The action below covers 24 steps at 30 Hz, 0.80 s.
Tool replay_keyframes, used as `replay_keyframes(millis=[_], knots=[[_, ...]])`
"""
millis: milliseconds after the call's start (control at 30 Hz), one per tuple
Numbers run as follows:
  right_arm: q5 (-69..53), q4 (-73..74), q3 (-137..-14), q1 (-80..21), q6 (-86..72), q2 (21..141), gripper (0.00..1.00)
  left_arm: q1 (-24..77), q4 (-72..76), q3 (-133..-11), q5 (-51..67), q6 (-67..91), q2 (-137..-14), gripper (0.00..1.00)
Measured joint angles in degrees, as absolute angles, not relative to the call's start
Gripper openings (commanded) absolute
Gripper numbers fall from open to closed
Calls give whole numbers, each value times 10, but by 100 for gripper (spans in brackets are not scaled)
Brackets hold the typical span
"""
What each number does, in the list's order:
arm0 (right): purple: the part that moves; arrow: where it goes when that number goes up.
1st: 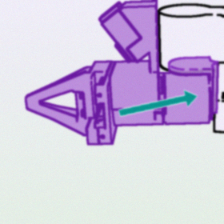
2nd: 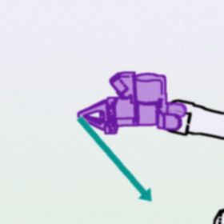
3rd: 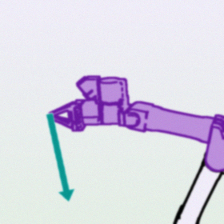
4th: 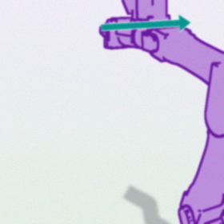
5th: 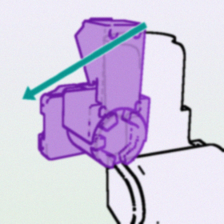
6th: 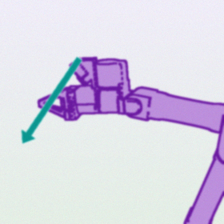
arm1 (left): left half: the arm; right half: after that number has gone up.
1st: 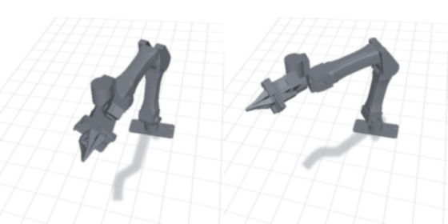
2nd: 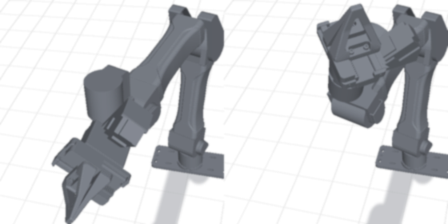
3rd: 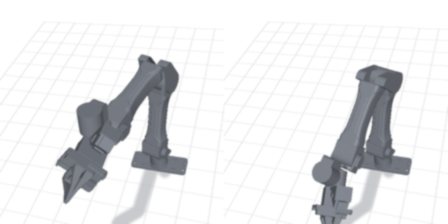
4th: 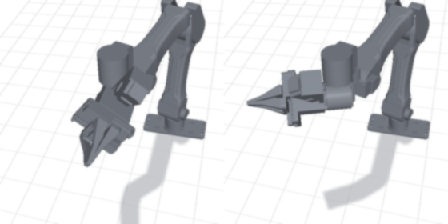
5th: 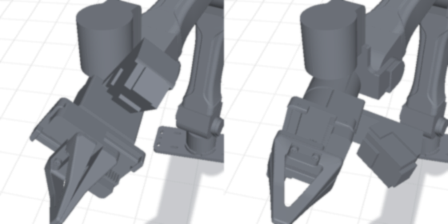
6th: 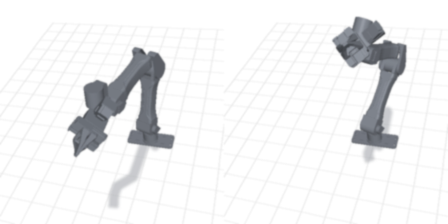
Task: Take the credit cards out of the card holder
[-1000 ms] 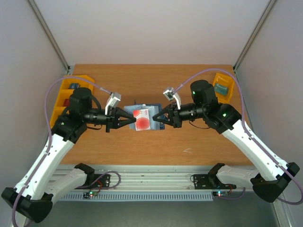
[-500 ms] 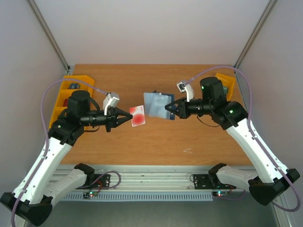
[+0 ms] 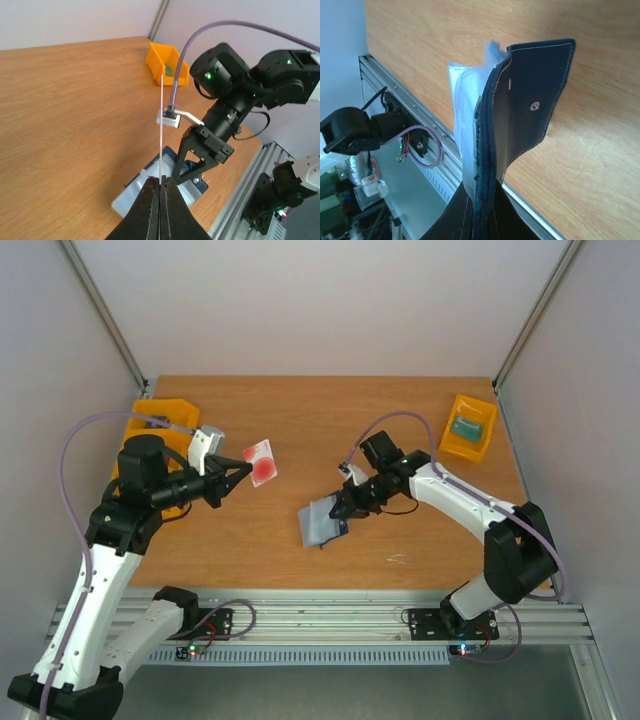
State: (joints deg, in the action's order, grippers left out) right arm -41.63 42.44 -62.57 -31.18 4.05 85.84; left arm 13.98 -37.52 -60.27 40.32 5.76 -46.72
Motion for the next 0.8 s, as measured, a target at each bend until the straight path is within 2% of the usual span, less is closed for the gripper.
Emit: replay_keyframes(millis=[100,133,233,300,333,367,500,567,800], knots=[[-430,416,-623,-312,35,891,48,122,-375,-602,403,70,-468,0],[-429,417,-623,-308,33,898,57,118,-375,-602,405,73,-468,0],[-394,439,-626,-280,29,909,75,112,-374,-602,418,76,-469,0],[-334,474,-639,-262,27,907,79,112,-370,-602,435,75,-469,0],[-292,496,-654,-256,32,904,85,112,-367,-602,447,75,-469,0],[-254,515,-674,-254,37,898,97,112,-364,-602,458,74,-470,0],[-134,552,-778,-281,73,844,98,112,-354,-602,493,72,-470,0],[-118,546,-817,-306,101,811,97,112,-350,-602,505,72,-470,0],[-355,388,-824,-363,145,701,95,112,-310,-602,558,90,-478,0]])
